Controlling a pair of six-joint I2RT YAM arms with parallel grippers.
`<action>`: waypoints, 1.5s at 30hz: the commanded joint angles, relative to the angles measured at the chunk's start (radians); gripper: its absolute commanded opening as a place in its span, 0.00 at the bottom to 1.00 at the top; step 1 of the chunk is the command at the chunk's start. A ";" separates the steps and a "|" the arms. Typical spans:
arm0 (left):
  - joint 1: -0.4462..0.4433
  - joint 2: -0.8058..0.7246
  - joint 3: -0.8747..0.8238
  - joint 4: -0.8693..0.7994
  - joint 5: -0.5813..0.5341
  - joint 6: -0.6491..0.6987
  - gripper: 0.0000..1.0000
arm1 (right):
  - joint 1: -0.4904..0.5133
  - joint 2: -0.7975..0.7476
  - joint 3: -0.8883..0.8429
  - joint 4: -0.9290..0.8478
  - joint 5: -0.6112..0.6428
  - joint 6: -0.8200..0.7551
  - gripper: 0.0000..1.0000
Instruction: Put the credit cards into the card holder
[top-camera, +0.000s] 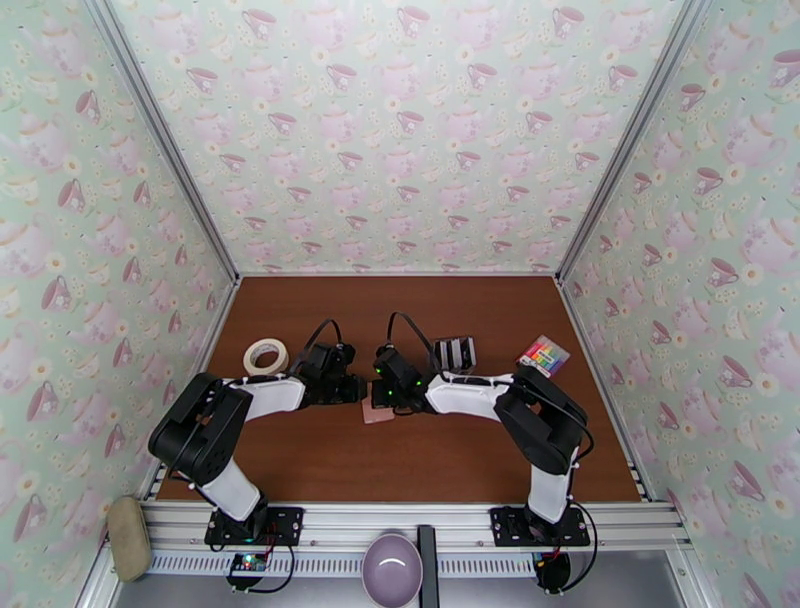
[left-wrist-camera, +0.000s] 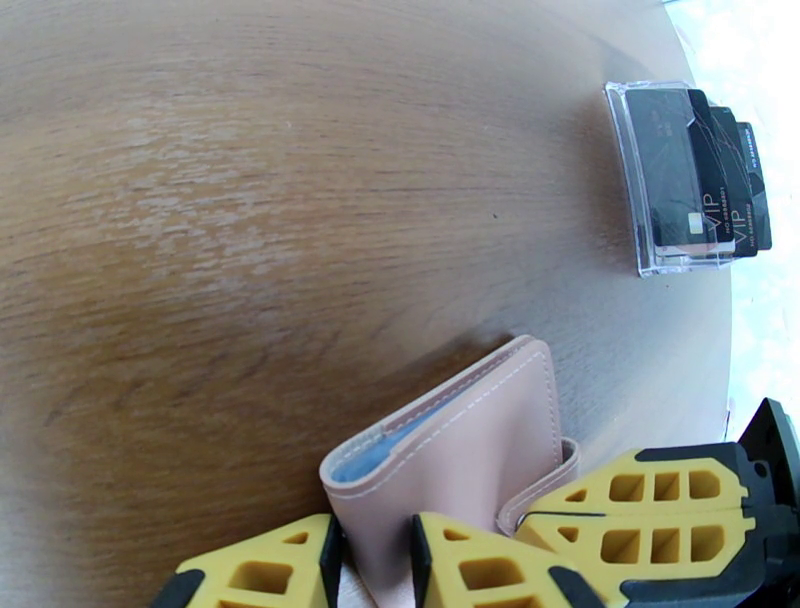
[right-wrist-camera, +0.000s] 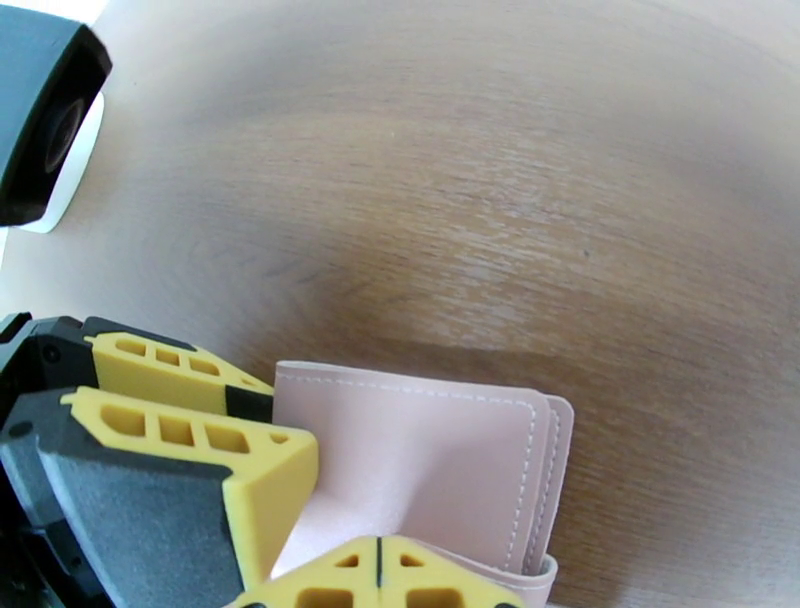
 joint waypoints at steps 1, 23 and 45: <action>-0.008 0.042 0.004 -0.029 -0.007 0.007 0.26 | 0.030 0.059 -0.068 -0.136 -0.027 0.030 0.00; -0.008 0.042 0.002 -0.031 -0.008 0.007 0.26 | 0.052 0.070 -0.105 -0.190 0.019 0.030 0.00; -0.008 0.041 0.004 -0.033 -0.015 0.005 0.26 | 0.116 0.139 -0.205 -0.073 0.034 0.162 0.00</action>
